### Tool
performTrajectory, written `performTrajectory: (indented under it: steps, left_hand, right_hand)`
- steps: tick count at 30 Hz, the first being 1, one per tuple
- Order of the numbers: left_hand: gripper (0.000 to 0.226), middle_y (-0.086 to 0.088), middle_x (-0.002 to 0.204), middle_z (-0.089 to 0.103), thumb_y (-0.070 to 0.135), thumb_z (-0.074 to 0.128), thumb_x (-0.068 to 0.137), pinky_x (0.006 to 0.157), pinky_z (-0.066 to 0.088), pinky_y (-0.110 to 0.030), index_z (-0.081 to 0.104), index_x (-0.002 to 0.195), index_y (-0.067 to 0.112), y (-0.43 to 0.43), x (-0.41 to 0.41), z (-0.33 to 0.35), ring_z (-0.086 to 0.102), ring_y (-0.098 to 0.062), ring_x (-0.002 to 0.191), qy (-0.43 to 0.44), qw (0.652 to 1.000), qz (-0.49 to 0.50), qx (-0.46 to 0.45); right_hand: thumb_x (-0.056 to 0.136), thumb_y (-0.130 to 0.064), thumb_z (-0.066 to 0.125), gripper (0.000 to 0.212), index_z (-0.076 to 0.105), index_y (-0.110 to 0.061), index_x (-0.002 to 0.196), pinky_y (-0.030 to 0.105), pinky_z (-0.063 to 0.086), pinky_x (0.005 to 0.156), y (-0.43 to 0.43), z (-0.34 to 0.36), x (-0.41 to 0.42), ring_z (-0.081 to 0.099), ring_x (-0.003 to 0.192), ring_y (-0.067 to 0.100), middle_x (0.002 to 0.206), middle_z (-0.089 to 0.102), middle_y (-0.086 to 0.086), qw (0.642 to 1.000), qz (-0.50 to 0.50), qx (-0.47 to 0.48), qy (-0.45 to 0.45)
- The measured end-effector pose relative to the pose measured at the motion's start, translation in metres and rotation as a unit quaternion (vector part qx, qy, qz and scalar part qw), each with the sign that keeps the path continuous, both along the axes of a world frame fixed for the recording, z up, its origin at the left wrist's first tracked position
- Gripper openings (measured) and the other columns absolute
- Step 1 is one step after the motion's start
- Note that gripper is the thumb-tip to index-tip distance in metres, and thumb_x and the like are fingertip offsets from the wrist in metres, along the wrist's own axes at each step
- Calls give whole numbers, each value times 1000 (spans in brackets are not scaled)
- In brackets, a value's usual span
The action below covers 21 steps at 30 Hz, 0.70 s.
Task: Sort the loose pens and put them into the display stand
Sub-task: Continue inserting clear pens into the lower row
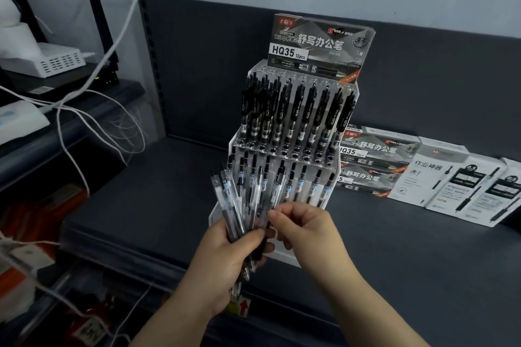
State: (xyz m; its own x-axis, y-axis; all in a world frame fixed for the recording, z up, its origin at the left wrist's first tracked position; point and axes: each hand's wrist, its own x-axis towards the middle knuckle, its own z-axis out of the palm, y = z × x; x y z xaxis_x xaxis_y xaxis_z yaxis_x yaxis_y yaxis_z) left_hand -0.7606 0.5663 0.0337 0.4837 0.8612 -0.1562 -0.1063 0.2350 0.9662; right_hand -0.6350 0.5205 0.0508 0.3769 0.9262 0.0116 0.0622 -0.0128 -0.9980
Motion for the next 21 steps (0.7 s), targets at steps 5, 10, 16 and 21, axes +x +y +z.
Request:
performTrajectory:
  steps: [5, 10, 16, 21]
  left_hand:
    - [19, -4, 88, 75, 5, 58, 89, 69, 54, -35, 66, 101, 16, -2, 8, 1, 72, -21, 80, 10, 1000, -8, 18]
    - [11, -4, 85, 75, 4, 58, 89, 75, 56, -40, 65, 96, 9, 8, 6, -2, 71, -21, 82, -5, 998, 64, 4]
    - [6, 0, 60, 58, 8, 57, 90, 62, 47, -34, 63, 90, 9, 15, 6, -4, 54, -15, 59, -28, 995, 94, 2]
    - [8, 1, 60, 59, 12, 57, 90, 61, 44, -30, 61, 87, 6, 15, 6, -6, 54, -13, 58, -15, 996, 79, 31]
  right_hand:
    - [83, -7, 67, 8, 68, -9, 75, 9, 43, 50, -1, -1, 3, 57, 50, -3, 55, 64, -10, 1000, -16, 7, 4]
    - [86, -13, 64, 12, 69, -21, 79, 14, 47, 54, 0, 3, 23, 56, 55, 2, 61, 66, -7, 991, -115, 53, -52]
    - [90, -20, 59, 18, 68, -18, 105, 9, 42, 60, 3, -11, 37, 57, 66, 2, 82, 66, -5, 951, -189, 32, -242]
    - [93, -18, 55, 16, 68, -14, 99, 2, 29, 61, 8, -28, 36, 49, 68, 2, 79, 58, -9, 909, -154, 1, -386]
